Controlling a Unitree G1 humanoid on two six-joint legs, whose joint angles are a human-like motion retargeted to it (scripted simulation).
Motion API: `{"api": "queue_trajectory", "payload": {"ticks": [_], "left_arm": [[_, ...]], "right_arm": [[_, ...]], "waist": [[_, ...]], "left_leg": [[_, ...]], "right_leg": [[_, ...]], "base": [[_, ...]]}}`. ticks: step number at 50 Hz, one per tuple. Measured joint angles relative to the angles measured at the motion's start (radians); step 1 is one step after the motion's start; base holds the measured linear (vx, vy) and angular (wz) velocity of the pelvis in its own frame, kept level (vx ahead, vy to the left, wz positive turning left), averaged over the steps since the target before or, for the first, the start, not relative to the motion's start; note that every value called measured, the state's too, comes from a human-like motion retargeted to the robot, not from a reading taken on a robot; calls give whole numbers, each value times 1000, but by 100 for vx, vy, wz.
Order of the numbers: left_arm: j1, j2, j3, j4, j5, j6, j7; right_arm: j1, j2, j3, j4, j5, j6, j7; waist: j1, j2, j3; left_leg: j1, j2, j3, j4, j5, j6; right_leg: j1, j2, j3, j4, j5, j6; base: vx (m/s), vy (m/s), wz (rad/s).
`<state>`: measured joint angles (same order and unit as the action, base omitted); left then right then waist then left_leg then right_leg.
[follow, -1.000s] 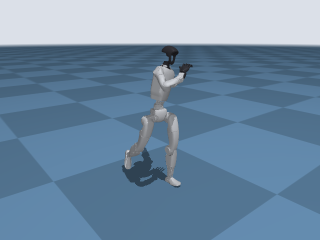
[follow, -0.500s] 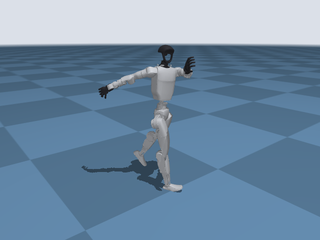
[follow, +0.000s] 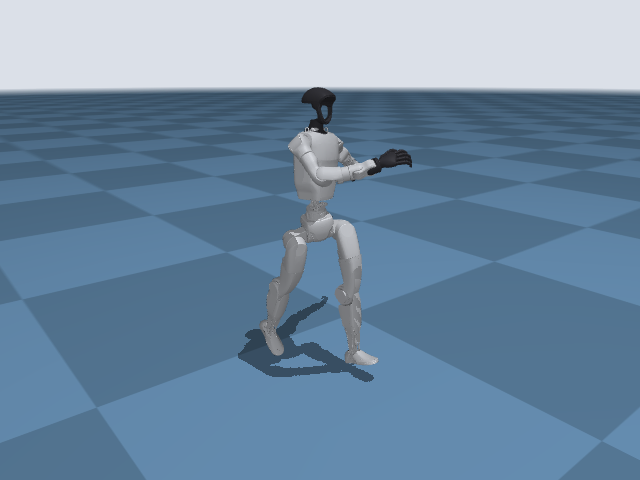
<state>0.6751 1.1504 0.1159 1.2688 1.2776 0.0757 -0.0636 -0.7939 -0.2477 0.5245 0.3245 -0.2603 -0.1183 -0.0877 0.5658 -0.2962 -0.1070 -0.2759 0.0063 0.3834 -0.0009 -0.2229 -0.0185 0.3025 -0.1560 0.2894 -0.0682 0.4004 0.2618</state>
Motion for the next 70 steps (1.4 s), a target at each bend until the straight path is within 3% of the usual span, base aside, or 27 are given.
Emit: {"api": "queue_trajectory", "payload": {"ticks": [4,7,8,10,12,15,19,23,25,27,30,32,35,38,39,41,43,47,50,55,58,61,63,65,67,70], "left_arm": [[311,75,52,116,-480,-107,-40],[435,84,46,119,-591,-105,-96],[438,86,48,125,-540,-97,-126],[361,107,53,146,-371,-41,-194],[182,123,64,155,-269,68,-214],[-148,62,48,140,-199,181,-184],[-525,-129,-270,147,-1,142,-148],[-729,-267,-548,25,451,133,-119],[-836,-361,-639,-42,638,171,-118],[-955,-499,-722,-81,687,217,-99],[-1187,-740,-855,-105,591,273,-47],[-1368,-890,-926,-131,527,271,-14],[-1665,-1038,-1006,-222,505,295,29],[-1979,-1096,-978,-330,580,387,42],[-2063,-1097,-946,-359,621,415,39],[-2192,-1078,-872,-408,684,461,22],[-2245,-1063,-809,-456,695,489,1],[-2191,-1062,-746,-569,634,433,4],[-2034,-1011,-782,-667,672,315,1],[-1680,-868,-956,-671,674,120,25],[-1502,-798,-1044,-479,687,115,-7],[-1277,-711,-1045,-223,695,129,-101],[-1100,-643,-977,-73,637,141,-167],[-931,-570,-884,42,484,142,-204],[-809,-502,-816,104,244,132,-199],[-707,-404,-759,107,-51,106,-127]], "right_arm": [[-377,-35,151,-325,335,-75,-153],[-604,89,181,-430,445,-126,-242],[-642,166,166,-432,423,-130,-214],[-668,313,110,-409,333,-94,-120],[-611,386,53,-403,302,-20,-54],[-411,380,45,-408,255,51,24],[-8,110,167,-407,164,10,180],[418,-161,141,-124,-49,-43,246],[629,-222,-22,149,-164,-15,215],[777,-250,-322,460,-174,62,144],[890,-378,-906,850,16,206,54],[1001,-544,-1252,1011,206,269,20],[1240,-770,-1576,1168,415,327,-46],[1445,-915,-1692,1206,450,340,-103],[1478,-951,-1710,1192,443,323,-118],[1481,-1010,-1746,1151,420,296,-130],[1402,-1038,-1775,1110,418,290,-118],[1120,-959,-1686,1077,567,262,-89],[849,-791,-1415,1104,645,260,-63],[472,-428,-897,1097,516,217,-39],[272,-213,-625,1018,230,212,-45],[102,-15,-377,913,-111,199,43],[1,99,-252,809,-268,151,119],[-84,183,-154,655,-338,92,171],[-137,191,-92,437,-313,63,144],[-130,91,-65,53,-210,29,14]], "waist": [[135,26,54],[149,126,141],[165,168,164],[212,177,203],[226,110,287],[183,37,396],[22,12,392],[-275,32,234],[-461,76,135],[-640,120,63],[-833,155,38],[-889,178,40],[-936,188,43],[-953,167,67],[-960,189,81],[-967,262,124],[-965,315,169],[-911,380,196],[-828,408,182],[-627,428,240],[-484,443,315],[-375,454,346],[-342,454,348],[-339,434,332],[-352,401,320],[-372,385,325]], "left_leg": [[39,8,-59,-64,-94,-5],[121,27,-121,-26,-56,16],[152,39,-127,1,-23,34],[144,14,-136,87,-1,113],[74,-95,-154,254,-110,185],[24,-213,-177,497,-326,204],[133,-227,-225,495,-396,149],[303,-165,-356,284,-257,80],[367,-112,-459,196,-119,23],[421,-70,-567,140,37,-50],[522,-16,-678,89,218,-139],[563,36,-669,97,260,-174],[599,105,-564,183,236,-194],[604,153,-371,403,158,-140],[588,194,-323,495,127,-112],[545,274,-280,677,41,-56],[500,276,-300,821,-94,-2],[330,159,-271,928,-417,89],[206,72,-180,806,-479,114],[115,-87,-230,492,-320,136],[105,-91,-164,331,-214,137],[141,-46,-2,193,-72,98],[165,-20,61,140,-4,74],[159,-6,69,121,7,77],[141,-16,26,121,-16,95],[143,-35,-85,109,-28,98]], "right_leg": [[131,-114,-370,-4,13,-18],[244,-87,-457,83,-46,-83],[225,-77,-451,210,-123,-92],[13,-124,-435,676,-354,-93],[-187,-239,-437,1024,-541,-126],[-415,-317,-383,1337,-755,-207],[-687,-137,-251,1408,-862,-278],[-819,61,-232,1119,-774,-254],[-792,79,-285,832,-688,-234],[-685,40,-360,467,-569,-212],[-514,-25,-417,58,-446,-133],[-492,-42,-393,-18,-479,-73],[-495,-80,-371,-19,-537,-49],[-462,-137,-503,39,-287,-95],[-482,-112,-511,124,-303,-120],[-561,-32,-509,372,-449,-154],[-616,21,-513,587,-559,-154],[-607,47,-502,636,-613,-126],[-541,67,-477,470,-558,-118],[-357,84,-364,203,-435,-109],[-294,78,-295,144,-432,-99],[-263,99,-231,147,-460,-132],[-292,126,-200,238,-499,-160],[-420,154,-188,478,-540,-154],[-567,161,-195,739,-520,-122],[-680,152,-237,964,-449,-95]], "base": [[122,71,-59],[116,56,46],[107,51,23],[95,47,34],[87,40,125],[91,30,146],[95,17,70],[105,7,126],[115,-6,264],[121,-20,338],[122,-40,312],[112,-56,197],[101,-66,104],[87,-67,1],[76,-61,-51],[70,-54,-91],[66,-40,-104],[52,-19,-60],[38,-10,-53],[31,-7,-106],[31,-1,-153],[35,3,-148],[34,7,-89],[28,8,-17],[25,4,84],[27,1,183]]}}
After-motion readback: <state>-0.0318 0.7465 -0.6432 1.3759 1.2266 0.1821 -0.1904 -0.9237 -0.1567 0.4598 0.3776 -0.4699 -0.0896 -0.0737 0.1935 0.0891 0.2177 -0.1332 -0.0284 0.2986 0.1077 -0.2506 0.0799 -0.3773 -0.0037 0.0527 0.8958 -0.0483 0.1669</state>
